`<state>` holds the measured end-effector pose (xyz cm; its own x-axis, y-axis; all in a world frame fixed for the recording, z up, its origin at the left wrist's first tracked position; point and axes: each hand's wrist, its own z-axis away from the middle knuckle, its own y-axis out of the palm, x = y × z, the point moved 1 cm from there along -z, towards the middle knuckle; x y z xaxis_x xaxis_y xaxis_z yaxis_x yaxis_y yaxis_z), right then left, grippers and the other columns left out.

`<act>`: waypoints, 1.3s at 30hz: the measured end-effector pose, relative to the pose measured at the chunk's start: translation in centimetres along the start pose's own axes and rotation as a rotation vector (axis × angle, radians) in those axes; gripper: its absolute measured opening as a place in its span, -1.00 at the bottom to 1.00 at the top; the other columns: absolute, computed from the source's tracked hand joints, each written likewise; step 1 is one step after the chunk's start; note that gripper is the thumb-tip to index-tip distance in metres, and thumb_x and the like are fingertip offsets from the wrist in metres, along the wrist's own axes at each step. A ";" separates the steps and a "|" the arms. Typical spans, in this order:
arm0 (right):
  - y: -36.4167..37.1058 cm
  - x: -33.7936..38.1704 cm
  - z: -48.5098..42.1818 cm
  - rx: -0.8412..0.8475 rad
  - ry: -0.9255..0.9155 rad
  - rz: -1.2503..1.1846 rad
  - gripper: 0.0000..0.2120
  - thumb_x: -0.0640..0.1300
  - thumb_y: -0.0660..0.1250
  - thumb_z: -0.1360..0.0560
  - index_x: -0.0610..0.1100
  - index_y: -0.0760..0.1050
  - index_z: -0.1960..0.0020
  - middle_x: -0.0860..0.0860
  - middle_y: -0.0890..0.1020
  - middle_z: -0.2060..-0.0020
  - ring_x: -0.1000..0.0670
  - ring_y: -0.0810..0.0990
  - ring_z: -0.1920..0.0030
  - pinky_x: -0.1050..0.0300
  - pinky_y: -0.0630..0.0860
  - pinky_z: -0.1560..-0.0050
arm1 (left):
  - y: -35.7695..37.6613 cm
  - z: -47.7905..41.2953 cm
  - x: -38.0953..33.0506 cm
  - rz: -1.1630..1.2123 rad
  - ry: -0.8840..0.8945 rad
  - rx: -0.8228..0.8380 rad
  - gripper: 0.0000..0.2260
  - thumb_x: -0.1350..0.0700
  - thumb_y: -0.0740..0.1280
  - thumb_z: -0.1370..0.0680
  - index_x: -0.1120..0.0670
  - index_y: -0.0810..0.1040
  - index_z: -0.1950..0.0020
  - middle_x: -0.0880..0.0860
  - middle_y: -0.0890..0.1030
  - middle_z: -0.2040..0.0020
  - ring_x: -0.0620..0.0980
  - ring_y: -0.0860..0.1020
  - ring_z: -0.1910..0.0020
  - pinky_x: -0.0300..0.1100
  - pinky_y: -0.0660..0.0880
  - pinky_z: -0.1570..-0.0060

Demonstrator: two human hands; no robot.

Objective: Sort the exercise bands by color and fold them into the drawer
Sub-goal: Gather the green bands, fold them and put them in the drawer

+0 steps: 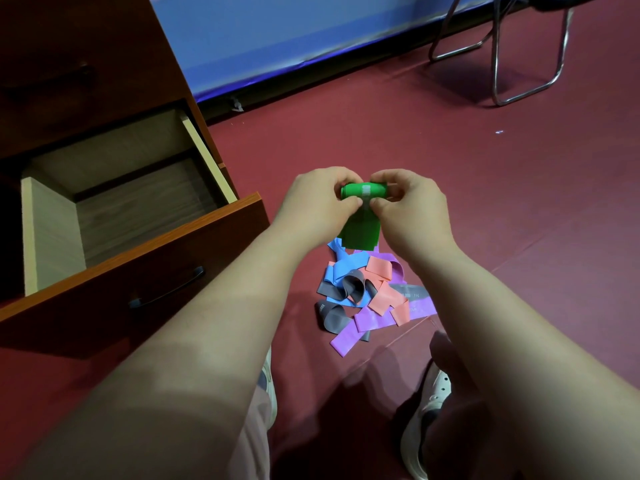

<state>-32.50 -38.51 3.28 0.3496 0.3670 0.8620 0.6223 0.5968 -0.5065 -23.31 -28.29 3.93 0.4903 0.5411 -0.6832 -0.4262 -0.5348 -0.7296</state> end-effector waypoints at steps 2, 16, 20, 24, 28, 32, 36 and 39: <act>0.1 -0.3 -0.2 0.029 0.006 -0.015 -0.72 -0.25 0.33 -0.47 0.01 0.59 -0.12 0.11 0.59 0.13 0.07 0.56 0.09 0.25 0.43 0.11 | 0.1 0.0 0.2 -0.043 0.019 0.005 -0.84 0.06 0.37 -0.51 -0.10 0.63 -0.08 -0.06 0.64 0.05 -0.03 0.55 0.02 -0.17 0.45 0.06; 0.5 -0.2 -0.7 0.118 0.136 -0.338 -0.80 -0.09 0.32 -0.52 -0.04 0.54 -0.14 0.07 0.66 0.02 0.09 0.63 0.06 0.24 0.49 0.17 | 0.0 -0.7 -0.1 0.318 -0.050 0.016 -0.88 0.11 0.31 -0.59 0.03 0.53 -0.11 -0.04 0.62 0.06 -0.06 0.58 0.07 -0.20 0.48 0.07; 0.5 -0.1 -0.8 0.191 0.183 -0.419 -0.84 -0.08 0.28 -0.54 -0.04 0.60 -0.05 -0.01 0.70 0.03 -0.06 0.66 -0.03 -0.04 0.59 -0.06 | 0.2 -0.5 -0.8 0.713 -0.224 -0.048 -0.79 0.18 0.34 -0.58 0.16 0.51 -0.21 0.13 0.65 -0.06 -0.01 0.62 0.09 -0.15 0.56 0.05; 1.1 -0.1 -0.8 0.180 0.204 -0.425 -0.74 0.00 0.26 -0.51 -0.05 0.54 -0.14 -0.03 0.68 -0.03 -0.09 0.65 -0.08 -0.16 0.56 -0.17 | 0.5 -0.3 -1.0 0.913 -0.326 -0.053 -0.90 0.19 0.34 -0.58 0.20 0.62 -0.01 0.14 0.68 0.13 -0.03 0.63 0.28 -0.21 0.58 0.22; 1.5 -0.2 -0.6 0.138 0.190 -0.361 -0.77 -0.07 0.22 -0.58 -0.06 0.48 -0.21 -0.02 0.64 -0.07 -0.04 0.62 -0.09 -0.11 0.54 -0.18 | 1.0 0.0 -1.0 0.898 -0.379 -0.029 -0.84 0.17 0.32 -0.60 0.19 0.61 0.13 0.13 0.66 0.26 -0.03 0.61 0.37 -0.24 0.56 0.31; 1.6 -0.1 -0.5 0.134 0.172 -0.287 -0.73 -0.11 0.16 -0.60 -0.10 0.45 -0.27 -0.04 0.62 -0.09 -0.06 0.60 -0.10 -0.10 0.52 -0.19 | 1.4 0.1 -1.0 0.712 -0.325 -0.027 -0.74 0.02 0.28 -0.57 0.20 0.59 0.12 0.16 0.54 0.23 0.00 0.46 0.25 -0.11 0.37 0.20; 1.9 0.2 -0.2 0.158 0.131 -0.219 -0.73 -0.12 0.10 -0.60 -0.12 0.45 -0.23 -0.08 0.62 -0.06 -0.10 0.59 -0.05 -0.12 0.52 -0.17 | 1.8 0.0 -1.2 0.572 -0.329 -0.010 -0.72 0.04 0.16 -0.62 0.08 0.43 0.27 0.08 0.38 0.32 -0.01 0.31 0.31 -0.13 0.22 0.22; 2.0 0.4 0.1 0.163 0.094 -0.194 -0.80 -0.19 0.08 -0.61 -0.07 0.44 -0.13 -0.06 0.59 -0.02 -0.06 0.54 0.01 0.02 0.48 -0.10 | 2.0 -0.1 -1.2 0.597 -0.348 0.004 -0.68 0.09 0.11 -0.65 0.08 0.42 0.30 0.02 0.39 0.36 0.00 0.32 0.33 -0.14 0.25 0.20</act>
<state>-31.20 -37.08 2.58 0.3027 0.1714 0.9375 0.5657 0.7594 -0.3215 -24.68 -30.03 3.26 -0.1012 0.3318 -0.9379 -0.5502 -0.8041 -0.2252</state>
